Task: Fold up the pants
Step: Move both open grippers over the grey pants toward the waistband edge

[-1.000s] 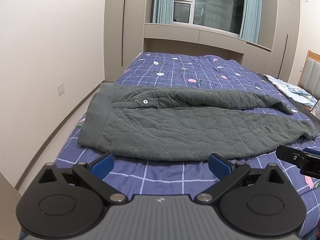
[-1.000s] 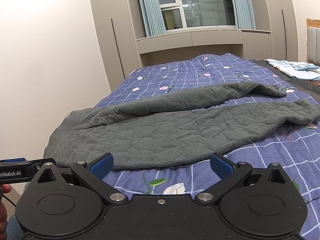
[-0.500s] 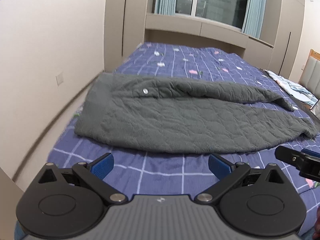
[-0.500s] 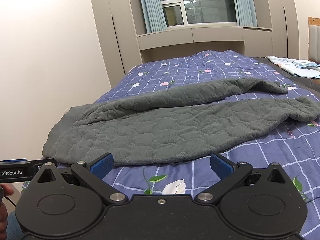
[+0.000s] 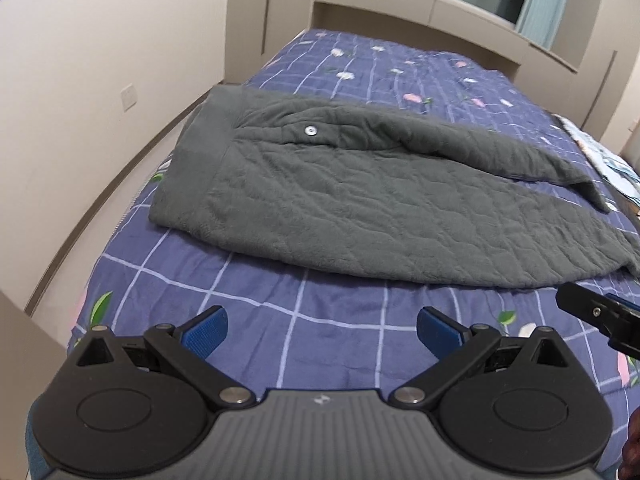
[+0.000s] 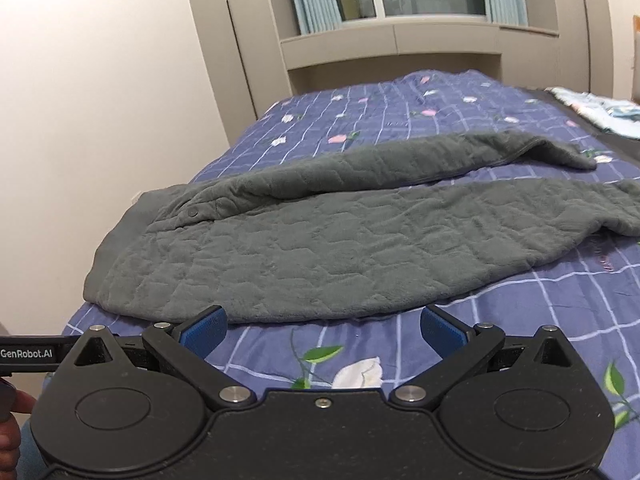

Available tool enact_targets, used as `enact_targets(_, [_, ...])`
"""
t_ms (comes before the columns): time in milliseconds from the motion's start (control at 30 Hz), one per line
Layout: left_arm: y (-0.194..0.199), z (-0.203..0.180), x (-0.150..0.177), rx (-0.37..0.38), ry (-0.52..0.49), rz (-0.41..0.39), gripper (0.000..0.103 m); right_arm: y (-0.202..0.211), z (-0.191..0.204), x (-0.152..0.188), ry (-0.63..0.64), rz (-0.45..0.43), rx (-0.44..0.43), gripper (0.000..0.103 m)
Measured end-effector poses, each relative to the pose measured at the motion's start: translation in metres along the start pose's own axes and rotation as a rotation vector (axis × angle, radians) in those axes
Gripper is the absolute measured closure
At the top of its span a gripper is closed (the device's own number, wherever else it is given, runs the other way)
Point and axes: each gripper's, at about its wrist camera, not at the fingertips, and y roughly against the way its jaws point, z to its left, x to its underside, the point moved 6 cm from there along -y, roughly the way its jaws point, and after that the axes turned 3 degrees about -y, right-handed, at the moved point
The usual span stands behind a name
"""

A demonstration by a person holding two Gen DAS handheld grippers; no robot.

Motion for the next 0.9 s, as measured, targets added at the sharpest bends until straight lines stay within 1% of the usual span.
enact_targets(100, [-0.006,0.003,-0.011,-0.026,0.007,0.021,0.0,-0.01,0.002,-0.008,-0.008,0.033,-0.021,0.0])
enact_targets(233, [-0.013,0.005,-0.031,-0.05,-0.008,0.023,0.0,-0.027,0.005,-0.024,0.005,0.07,-0.046,0.0])
enact_targets(367, [-0.023,0.011,-0.067,-0.084,-0.023,-0.012,0.0,-0.058,0.006,-0.048,-0.003,0.19,-0.035,0.0])
enact_targets(433, [-0.029,0.015,-0.087,-0.107,-0.033,-0.032,0.0,-0.073,0.005,-0.062,-0.015,0.234,-0.039,0.0])
enact_targets(533, [-0.041,0.019,-0.116,-0.127,-0.048,-0.054,0.0,-0.092,0.005,-0.084,-0.028,0.234,-0.044,0.0])
enact_targets(733, [-0.075,0.022,-0.179,-0.156,-0.099,-0.093,0.0,-0.127,0.001,-0.126,0.012,0.199,-0.009,0.0])
enact_targets(900, [-0.109,0.022,-0.218,-0.177,-0.137,-0.109,0.0,-0.165,-0.007,-0.155,0.04,0.191,0.012,0.0])
